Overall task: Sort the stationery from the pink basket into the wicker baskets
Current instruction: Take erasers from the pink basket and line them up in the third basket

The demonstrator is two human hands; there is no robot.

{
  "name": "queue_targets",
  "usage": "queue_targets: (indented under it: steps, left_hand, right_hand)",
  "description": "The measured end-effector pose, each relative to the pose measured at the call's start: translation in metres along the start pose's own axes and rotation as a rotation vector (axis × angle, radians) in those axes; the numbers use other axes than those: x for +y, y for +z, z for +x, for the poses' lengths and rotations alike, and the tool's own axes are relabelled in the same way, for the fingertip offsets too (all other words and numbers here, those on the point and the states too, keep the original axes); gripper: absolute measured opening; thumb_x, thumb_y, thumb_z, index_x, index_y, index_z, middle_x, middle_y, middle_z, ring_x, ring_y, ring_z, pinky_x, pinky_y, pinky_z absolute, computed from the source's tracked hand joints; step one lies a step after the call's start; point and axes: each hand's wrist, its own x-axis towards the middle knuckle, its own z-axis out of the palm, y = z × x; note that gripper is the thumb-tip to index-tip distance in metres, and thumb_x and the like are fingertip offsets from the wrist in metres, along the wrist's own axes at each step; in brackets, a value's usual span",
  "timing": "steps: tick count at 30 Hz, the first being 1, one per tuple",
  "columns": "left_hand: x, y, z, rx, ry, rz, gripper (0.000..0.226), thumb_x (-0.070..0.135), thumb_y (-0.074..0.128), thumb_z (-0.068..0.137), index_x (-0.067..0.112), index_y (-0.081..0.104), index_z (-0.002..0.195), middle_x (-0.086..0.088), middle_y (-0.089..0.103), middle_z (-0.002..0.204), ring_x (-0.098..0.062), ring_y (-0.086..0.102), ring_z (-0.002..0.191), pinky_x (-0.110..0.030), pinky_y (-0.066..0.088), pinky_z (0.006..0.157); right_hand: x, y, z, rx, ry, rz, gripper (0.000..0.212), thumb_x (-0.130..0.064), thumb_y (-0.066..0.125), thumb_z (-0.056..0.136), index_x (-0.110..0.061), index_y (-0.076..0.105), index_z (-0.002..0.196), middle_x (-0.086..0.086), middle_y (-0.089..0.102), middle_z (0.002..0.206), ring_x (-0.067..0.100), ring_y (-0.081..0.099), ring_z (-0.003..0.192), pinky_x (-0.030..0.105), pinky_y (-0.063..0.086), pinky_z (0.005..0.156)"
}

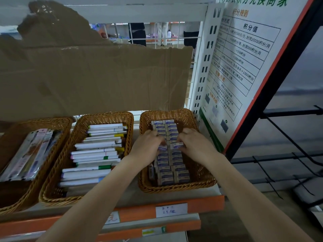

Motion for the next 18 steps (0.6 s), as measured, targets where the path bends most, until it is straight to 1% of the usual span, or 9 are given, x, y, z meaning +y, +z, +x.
queue_targets:
  steps: [3,9,13,18]
  left_hand:
    - [-0.001,0.004,0.002,-0.012,0.008,0.042,0.029,0.020,0.060,0.090,0.020,0.058,0.119,-0.002,0.052,0.126,-0.021,0.045,0.117,-0.035,0.041,0.096]
    - [-0.001,0.009,0.002,0.014,0.011,0.001,0.032,0.017,0.061,0.088,0.016,0.054,0.119,-0.004,0.054,0.123,-0.022,0.049,0.113,-0.032,0.044,0.092]
    - [-0.002,0.011,0.003,0.018,0.031,0.026,0.028,0.016,0.061,0.088,0.015,0.055,0.115,-0.004,0.055,0.120,-0.022,0.049,0.111,-0.032,0.044,0.088]
    - [-0.002,0.007,0.003,-0.006,0.050,0.047,0.026,0.024,0.059,0.091,0.016,0.055,0.115,-0.002,0.055,0.121,-0.021,0.049,0.111,-0.032,0.044,0.087]
  right_hand:
    - [-0.002,0.004,0.005,-0.037,0.001,-0.003,0.025,-0.026,0.056,0.092,-0.016,0.056,0.115,0.000,0.049,0.118,0.016,0.041,0.115,0.031,0.046,0.088]
    - [-0.004,0.010,0.009,-0.024,0.024,-0.001,0.022,-0.024,0.056,0.092,-0.015,0.054,0.112,0.000,0.050,0.116,0.017,0.042,0.114,0.031,0.045,0.083]
    - [-0.004,0.011,0.011,-0.025,0.026,0.001,0.026,-0.024,0.055,0.091,-0.016,0.052,0.116,-0.001,0.048,0.120,0.017,0.041,0.116,0.031,0.044,0.083]
    - [-0.006,0.009,0.012,-0.069,0.013,-0.022,0.029,-0.024,0.054,0.092,-0.015,0.049,0.119,0.001,0.047,0.122,0.019,0.040,0.118,0.033,0.045,0.085]
